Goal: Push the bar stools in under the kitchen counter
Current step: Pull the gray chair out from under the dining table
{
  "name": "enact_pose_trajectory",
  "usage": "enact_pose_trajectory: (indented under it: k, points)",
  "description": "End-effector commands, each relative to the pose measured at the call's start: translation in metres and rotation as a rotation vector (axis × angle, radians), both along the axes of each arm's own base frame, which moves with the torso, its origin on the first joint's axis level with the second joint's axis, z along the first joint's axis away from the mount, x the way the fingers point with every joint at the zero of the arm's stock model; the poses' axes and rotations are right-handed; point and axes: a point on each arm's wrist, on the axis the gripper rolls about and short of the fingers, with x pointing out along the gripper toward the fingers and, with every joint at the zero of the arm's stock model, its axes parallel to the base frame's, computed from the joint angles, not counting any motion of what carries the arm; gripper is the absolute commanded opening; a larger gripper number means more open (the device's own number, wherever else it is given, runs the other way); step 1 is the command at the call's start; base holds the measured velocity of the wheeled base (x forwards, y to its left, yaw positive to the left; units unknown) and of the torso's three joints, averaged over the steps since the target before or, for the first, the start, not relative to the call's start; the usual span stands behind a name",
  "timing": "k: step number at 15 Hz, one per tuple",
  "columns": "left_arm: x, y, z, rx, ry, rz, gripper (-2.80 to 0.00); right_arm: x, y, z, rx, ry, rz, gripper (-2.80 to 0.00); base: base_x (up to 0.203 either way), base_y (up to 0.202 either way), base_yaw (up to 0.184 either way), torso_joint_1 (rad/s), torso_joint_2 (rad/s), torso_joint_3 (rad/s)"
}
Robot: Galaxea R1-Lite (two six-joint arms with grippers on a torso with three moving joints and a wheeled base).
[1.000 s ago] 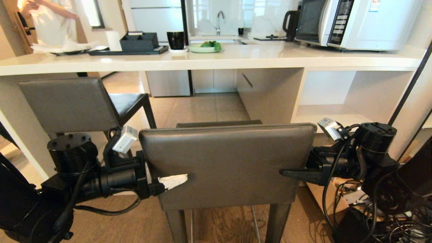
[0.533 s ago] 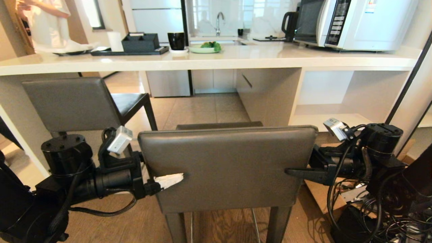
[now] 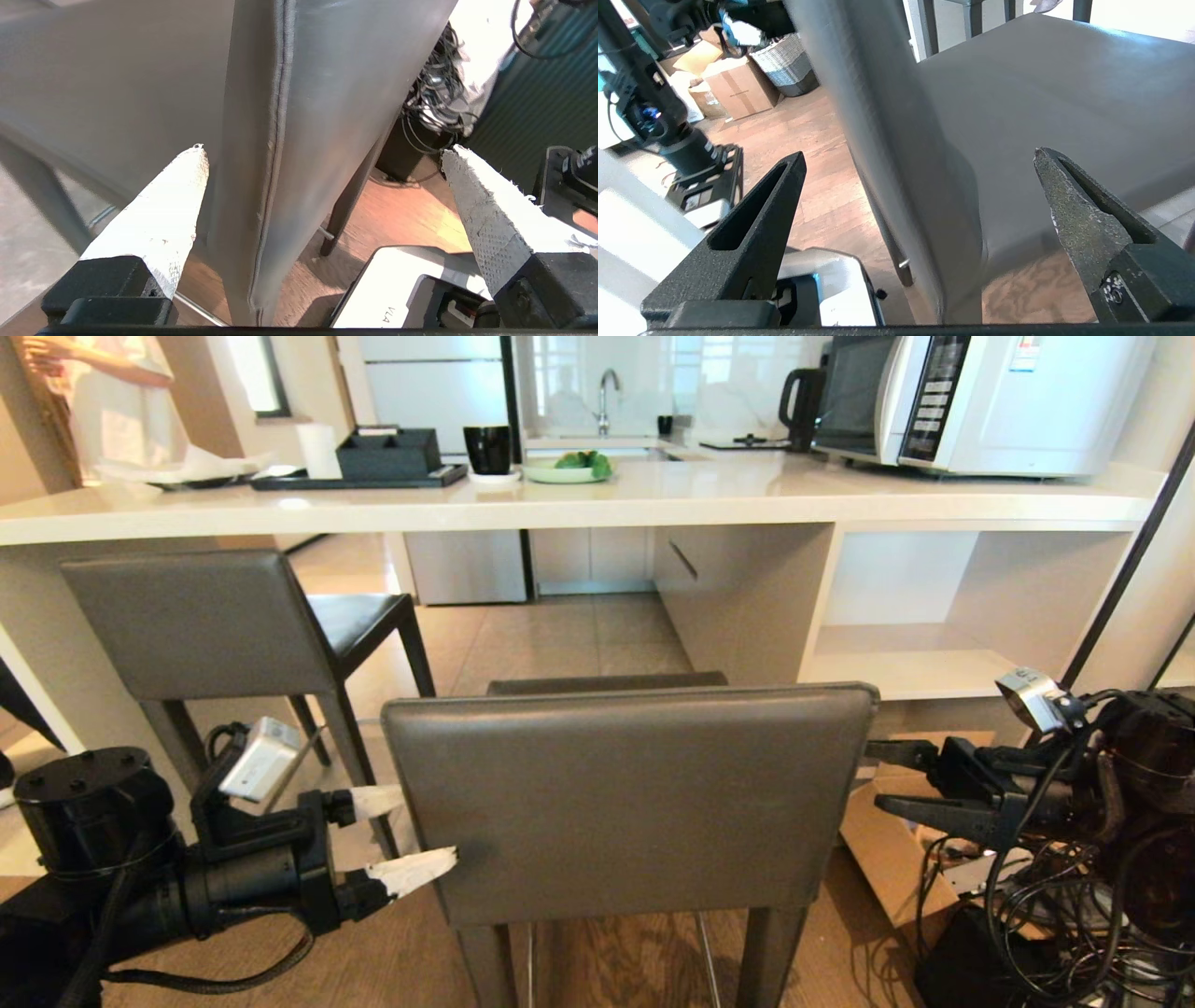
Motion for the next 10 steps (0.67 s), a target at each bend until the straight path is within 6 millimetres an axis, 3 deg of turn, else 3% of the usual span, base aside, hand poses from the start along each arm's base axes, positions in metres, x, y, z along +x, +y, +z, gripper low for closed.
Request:
enact_pose_trajectory:
  k: [1, 6, 8, 10]
  points:
    - [-0.015, 0.003, 0.007, -0.005, -0.031, 0.003, 0.0, -0.012, -0.009, 0.002, -0.002, -0.012, -0.01, 0.0, 0.0, 0.0, 0.0, 0.0, 0.0, 0.0]
    - [-0.06, 0.012, 0.011, -0.008, -0.052, 0.032, 0.0, -0.039, -0.035, 0.011, -0.008, -0.037, -0.161, 0.0, 0.0, 0.0, 0.0, 0.0, 0.0, 0.0]
    - [-0.081, 0.015, 0.017, -0.021, -0.085, 0.074, 0.0, -0.046, -0.037, 0.016, -0.007, -0.043, -0.385, 0.0, 0.0, 0.0, 0.0, 0.0, 0.0, 0.0]
    - [-0.088, 0.019, 0.024, -0.031, -0.112, 0.297, 0.0, -0.049, -0.035, 0.024, -0.004, -0.072, -0.666, 0.0, 0.0, 0.0, 0.0, 0.0, 0.0, 0.0]
